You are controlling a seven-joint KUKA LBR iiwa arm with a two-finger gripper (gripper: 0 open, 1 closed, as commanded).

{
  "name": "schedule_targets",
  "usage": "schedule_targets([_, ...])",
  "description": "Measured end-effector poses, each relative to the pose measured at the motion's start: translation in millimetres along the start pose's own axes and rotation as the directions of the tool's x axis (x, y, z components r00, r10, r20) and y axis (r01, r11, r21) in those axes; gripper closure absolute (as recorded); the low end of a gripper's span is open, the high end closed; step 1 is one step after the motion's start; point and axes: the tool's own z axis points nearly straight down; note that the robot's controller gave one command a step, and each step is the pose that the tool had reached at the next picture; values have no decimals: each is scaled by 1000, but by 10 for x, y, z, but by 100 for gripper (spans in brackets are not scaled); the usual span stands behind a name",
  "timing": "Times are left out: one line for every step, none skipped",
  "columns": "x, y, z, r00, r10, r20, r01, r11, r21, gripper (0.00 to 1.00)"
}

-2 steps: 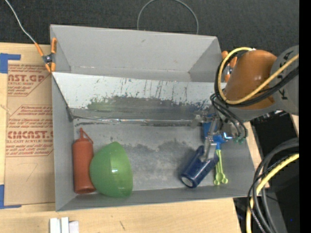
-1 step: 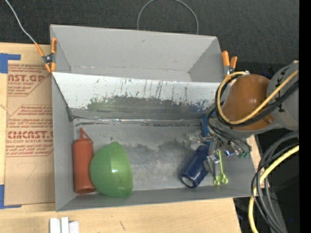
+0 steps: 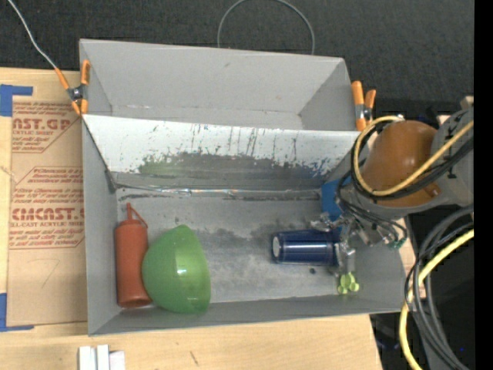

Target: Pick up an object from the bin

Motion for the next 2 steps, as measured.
schedule_targets([0,0,0,1000,0,0,0,1000,0,100])
schedule_targets([67,34,-774,1000,-2,-2,2,1000,-3,100])
